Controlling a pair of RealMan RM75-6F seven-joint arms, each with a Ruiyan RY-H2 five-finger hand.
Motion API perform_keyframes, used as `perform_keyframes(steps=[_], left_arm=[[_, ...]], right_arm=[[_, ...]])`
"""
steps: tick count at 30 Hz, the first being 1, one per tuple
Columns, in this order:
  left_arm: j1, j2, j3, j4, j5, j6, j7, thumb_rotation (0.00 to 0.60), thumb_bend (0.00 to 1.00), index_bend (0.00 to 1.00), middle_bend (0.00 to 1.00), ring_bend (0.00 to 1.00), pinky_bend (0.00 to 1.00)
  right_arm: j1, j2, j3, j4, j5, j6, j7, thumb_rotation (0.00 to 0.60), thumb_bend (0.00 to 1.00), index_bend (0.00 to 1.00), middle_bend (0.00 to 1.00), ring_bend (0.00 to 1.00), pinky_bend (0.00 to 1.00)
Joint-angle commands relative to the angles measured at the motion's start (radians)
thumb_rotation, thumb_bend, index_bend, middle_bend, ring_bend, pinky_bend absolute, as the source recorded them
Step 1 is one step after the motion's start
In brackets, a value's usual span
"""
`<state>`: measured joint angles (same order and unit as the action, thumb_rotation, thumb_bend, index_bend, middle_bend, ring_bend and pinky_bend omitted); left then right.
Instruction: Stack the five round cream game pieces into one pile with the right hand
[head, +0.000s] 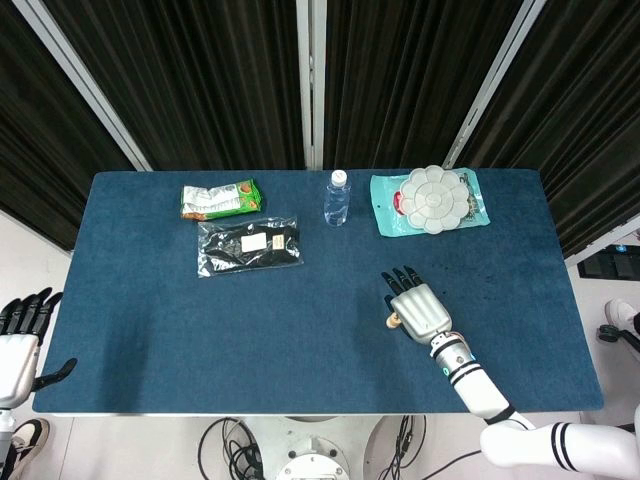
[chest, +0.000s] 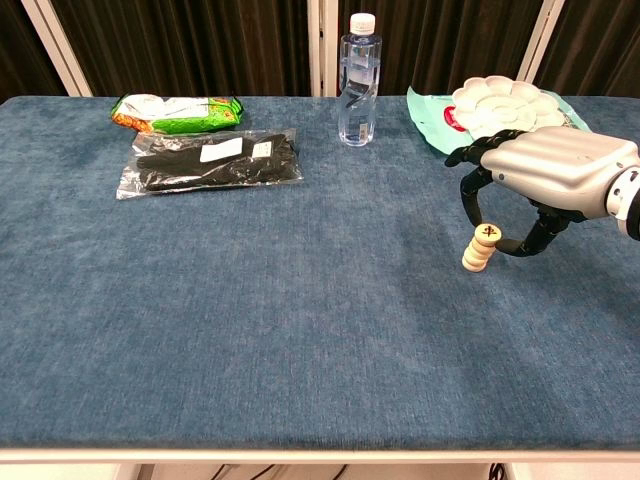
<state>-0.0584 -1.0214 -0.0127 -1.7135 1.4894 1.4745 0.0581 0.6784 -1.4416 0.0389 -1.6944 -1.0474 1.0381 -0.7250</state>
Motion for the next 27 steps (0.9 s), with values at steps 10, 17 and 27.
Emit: perform_keyframes(steps=[10,17,27], left_arm=[[-0.001,-0.001,0.001,0.002,0.000,-0.004,0.002,0.600,0.19,0.04,0.00,0.00,0.00],[-0.001,-0.001,0.002,0.002,0.001,-0.005,0.001,0.600,0.19,0.04,0.00,0.00,0.00],[0.001,0.001,0.001,0.001,0.004,0.000,-0.002,0.600,0.19,0.04,0.00,0.00,0.00]], right_arm=[[0.005,0.004,-0.003,-0.002,0.007,-0.005,0.001,0.600,0.25,0.50,0.08,0.00,0.00],[0.008,0.009,-0.006,-0.008,0.012,-0.012,0.006,0.600,0.23,0.43,0.07,0.00,0.00],[0.003,0.037,-0.006,-0.037,-0.003,0.000,0.028,0.600,0.23,0.34,0.06,0.00,0.00]])
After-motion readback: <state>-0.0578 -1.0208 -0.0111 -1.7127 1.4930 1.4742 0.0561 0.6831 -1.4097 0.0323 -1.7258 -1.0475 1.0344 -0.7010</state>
